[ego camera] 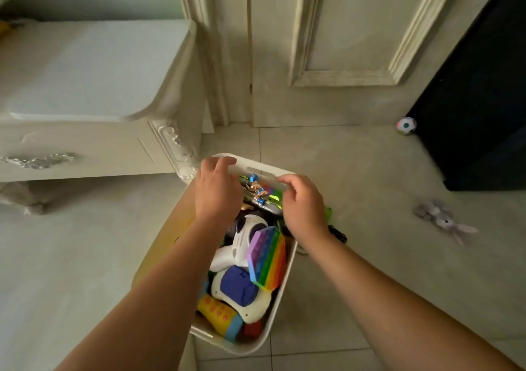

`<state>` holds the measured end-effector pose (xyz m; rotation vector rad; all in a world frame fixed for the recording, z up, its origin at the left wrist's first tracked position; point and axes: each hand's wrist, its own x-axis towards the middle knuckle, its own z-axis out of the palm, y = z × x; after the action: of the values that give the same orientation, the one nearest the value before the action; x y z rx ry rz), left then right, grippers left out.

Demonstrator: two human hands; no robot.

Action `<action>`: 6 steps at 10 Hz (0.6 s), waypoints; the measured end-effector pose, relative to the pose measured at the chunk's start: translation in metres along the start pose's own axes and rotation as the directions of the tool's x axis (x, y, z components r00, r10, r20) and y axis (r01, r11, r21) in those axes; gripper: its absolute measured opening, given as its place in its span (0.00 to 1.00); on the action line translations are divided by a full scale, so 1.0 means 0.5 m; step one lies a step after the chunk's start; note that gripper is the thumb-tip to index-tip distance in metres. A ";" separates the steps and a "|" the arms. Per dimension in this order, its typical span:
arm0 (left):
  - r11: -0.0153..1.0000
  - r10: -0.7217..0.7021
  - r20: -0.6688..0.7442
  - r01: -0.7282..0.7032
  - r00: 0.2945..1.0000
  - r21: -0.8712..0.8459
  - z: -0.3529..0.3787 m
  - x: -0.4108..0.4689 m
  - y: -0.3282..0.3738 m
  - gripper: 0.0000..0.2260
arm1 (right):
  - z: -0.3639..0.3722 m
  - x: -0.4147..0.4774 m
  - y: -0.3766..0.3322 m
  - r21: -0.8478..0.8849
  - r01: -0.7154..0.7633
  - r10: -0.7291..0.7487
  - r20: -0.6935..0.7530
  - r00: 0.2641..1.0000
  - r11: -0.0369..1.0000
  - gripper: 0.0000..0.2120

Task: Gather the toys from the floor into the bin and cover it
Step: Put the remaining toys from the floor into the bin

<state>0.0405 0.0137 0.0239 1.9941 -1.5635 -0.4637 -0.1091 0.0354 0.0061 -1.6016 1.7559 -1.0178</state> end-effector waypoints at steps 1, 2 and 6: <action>0.991 0.108 0.087 -0.101 0.990 -0.085 0.064 -0.024 0.088 0.19 | -0.084 0.035 0.110 0.034 -0.225 0.227 -0.178 0.957 0.974 0.15; 0.962 0.246 0.146 -0.223 0.958 -0.156 0.124 -0.049 0.130 0.19 | -0.124 0.043 0.214 -0.040 -0.389 0.381 -0.138 0.914 0.920 0.17; 0.935 -0.292 0.505 0.353 0.812 -0.028 0.468 -0.093 0.128 0.22 | -0.047 0.061 0.477 -0.348 -0.548 0.631 0.201 0.749 0.761 0.25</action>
<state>-0.1575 -0.0018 -0.1235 2.1599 -1.4173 -1.2659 -0.2682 0.0101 -0.1739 -1.1128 2.0347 -0.2101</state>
